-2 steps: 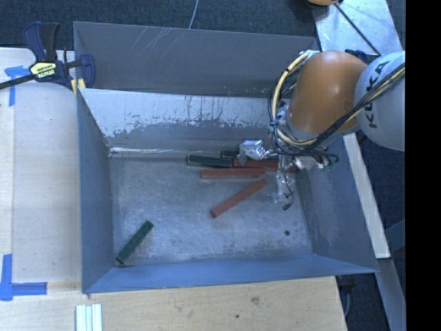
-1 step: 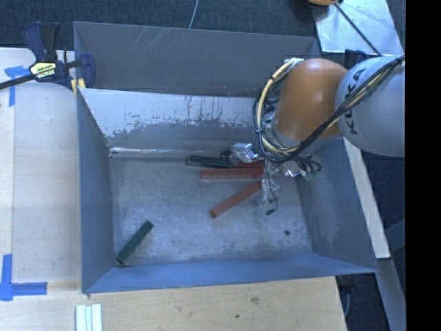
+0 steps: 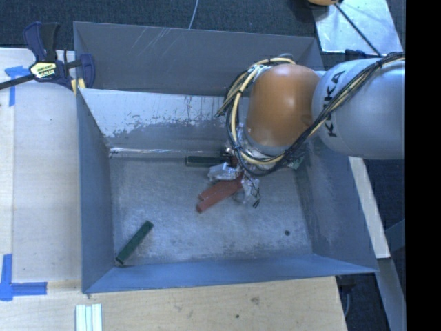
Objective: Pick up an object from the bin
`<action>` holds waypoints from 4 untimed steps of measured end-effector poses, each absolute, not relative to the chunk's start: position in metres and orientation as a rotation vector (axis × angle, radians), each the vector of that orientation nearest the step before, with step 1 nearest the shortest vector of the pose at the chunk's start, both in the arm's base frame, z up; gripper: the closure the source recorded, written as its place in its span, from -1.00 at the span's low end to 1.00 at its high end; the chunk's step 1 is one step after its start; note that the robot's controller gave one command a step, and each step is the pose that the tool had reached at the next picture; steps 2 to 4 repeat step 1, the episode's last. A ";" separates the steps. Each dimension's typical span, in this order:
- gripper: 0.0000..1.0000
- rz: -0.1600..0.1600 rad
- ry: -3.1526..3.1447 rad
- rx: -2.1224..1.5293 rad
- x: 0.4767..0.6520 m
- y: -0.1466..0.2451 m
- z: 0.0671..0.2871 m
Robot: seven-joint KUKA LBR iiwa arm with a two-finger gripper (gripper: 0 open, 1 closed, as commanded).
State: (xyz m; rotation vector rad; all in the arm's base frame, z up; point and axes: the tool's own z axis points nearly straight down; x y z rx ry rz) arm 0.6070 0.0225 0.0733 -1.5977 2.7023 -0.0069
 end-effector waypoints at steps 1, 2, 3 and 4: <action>1.00 -0.007 2.703 -1.597 0.607 0.022 0.073; 1.00 -0.007 2.703 -1.597 0.607 0.022 0.073; 1.00 -0.007 2.703 -1.597 0.607 0.022 0.073; 1.00 -0.007 2.703 -1.597 0.607 0.022 0.073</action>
Offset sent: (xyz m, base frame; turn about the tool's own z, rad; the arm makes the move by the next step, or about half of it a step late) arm -0.0001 -0.0001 0.0403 0.0000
